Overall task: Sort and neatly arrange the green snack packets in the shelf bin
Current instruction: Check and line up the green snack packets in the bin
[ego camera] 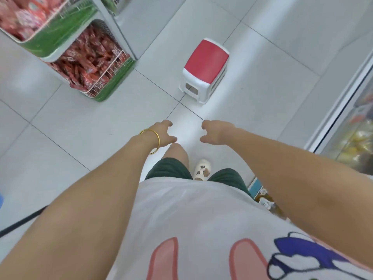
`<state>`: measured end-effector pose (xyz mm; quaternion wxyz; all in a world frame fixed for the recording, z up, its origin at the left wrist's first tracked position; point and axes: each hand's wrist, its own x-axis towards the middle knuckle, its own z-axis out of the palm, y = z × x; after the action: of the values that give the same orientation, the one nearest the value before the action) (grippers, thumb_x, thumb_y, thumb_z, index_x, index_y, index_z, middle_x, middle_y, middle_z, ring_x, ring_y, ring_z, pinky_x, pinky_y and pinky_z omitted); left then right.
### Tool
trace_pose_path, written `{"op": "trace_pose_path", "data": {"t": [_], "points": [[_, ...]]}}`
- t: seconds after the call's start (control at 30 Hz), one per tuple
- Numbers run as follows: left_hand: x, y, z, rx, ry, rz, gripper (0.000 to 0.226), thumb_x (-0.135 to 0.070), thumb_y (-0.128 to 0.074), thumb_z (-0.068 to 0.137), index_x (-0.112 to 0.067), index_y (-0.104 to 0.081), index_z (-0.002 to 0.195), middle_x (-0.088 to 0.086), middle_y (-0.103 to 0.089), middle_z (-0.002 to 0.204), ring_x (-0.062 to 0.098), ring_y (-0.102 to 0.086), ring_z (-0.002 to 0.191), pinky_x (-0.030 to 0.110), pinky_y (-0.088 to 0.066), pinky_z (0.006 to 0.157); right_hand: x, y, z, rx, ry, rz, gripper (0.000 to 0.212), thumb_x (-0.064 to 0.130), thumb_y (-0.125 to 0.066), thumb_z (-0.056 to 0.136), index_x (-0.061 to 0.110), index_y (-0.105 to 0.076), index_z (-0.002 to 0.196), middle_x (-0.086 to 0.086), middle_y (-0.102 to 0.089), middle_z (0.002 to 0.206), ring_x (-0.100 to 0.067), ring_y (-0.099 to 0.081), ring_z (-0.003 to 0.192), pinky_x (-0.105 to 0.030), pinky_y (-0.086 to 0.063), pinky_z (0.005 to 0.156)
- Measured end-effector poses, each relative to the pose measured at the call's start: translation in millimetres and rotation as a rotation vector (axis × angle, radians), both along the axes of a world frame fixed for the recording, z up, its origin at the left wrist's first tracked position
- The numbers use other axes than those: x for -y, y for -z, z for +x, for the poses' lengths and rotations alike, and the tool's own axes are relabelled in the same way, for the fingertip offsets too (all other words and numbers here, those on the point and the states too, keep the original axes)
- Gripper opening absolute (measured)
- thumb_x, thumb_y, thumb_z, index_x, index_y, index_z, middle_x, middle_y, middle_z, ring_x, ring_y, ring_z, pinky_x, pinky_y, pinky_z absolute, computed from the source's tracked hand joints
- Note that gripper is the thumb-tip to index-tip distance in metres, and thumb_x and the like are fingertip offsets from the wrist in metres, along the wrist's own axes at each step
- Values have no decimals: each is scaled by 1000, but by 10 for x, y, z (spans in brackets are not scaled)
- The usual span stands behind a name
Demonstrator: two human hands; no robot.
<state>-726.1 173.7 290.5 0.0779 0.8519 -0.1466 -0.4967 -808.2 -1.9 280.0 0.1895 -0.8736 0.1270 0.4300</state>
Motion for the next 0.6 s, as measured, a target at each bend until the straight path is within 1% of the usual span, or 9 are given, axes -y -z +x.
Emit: {"op": "trace_pose_path", "data": {"t": [0.07, 0.17, 0.33, 0.4, 0.47, 0.5, 0.6], "points": [[218, 7, 363, -4, -45, -21, 62, -32, -58, 89, -18, -29, 143, 10, -42, 141, 29, -49, 119, 37, -41, 99, 250, -7, 420, 11, -3, 21, 46, 35, -46, 93, 17, -36, 134, -3, -51, 129, -26, -51, 113, -37, -44, 91], [577, 62, 982, -17, -100, -43, 64, -32, -60, 88, -18, -30, 143, 10, -41, 141, 30, -50, 119, 38, -41, 99, 666, 22, 1075, 27, -2, 6, 46, 35, -47, 94, 16, -38, 134, -3, -50, 130, -25, -51, 115, -36, -42, 91], [1207, 68, 1981, -8, -74, -70, 61, -32, -58, 90, -18, -31, 142, 12, -44, 138, 29, -50, 117, 38, -42, 99, 1242, 9, 2038, 56, 48, 25, 47, 36, -50, 92, 14, -41, 133, -6, -53, 126, -25, -52, 108, -37, -44, 89], [1449, 36, 2310, -14, -101, -93, 61, -31, -58, 90, -18, -31, 142, 12, -45, 138, 29, -50, 118, 37, -41, 98, 1458, -20, 2361, 61, 75, 59, 49, 36, -51, 92, 14, -39, 135, -7, -51, 130, -27, -51, 112, -37, -44, 90], [1664, -3, 2598, -40, -146, -108, 61, -30, -58, 90, -18, -31, 143, 13, -44, 139, 29, -49, 120, 35, -39, 98, 1684, -38, 2656, 53, 83, 94, 52, 35, -50, 93, 14, -37, 138, -8, -48, 136, -28, -48, 119, -39, -42, 96], [1833, 8, 2809, -41, -180, -112, 61, -29, -58, 90, -17, -31, 143, 13, -43, 140, 29, -48, 121, 34, -38, 97, 1875, -37, 2899, 47, 67, 100, 52, 35, -50, 93, 13, -37, 138, -8, -47, 137, -29, -48, 120, -39, -41, 98], [2048, 56, 3118, -50, -229, -118, 60, -30, -58, 91, -17, -30, 143, 14, -43, 141, 28, -47, 123, 34, -37, 98, 2163, 49, 3288, 45, 12, 126, 52, 35, -50, 93, 15, -37, 139, -7, -46, 139, -28, -48, 121, -39, -42, 98]]}}
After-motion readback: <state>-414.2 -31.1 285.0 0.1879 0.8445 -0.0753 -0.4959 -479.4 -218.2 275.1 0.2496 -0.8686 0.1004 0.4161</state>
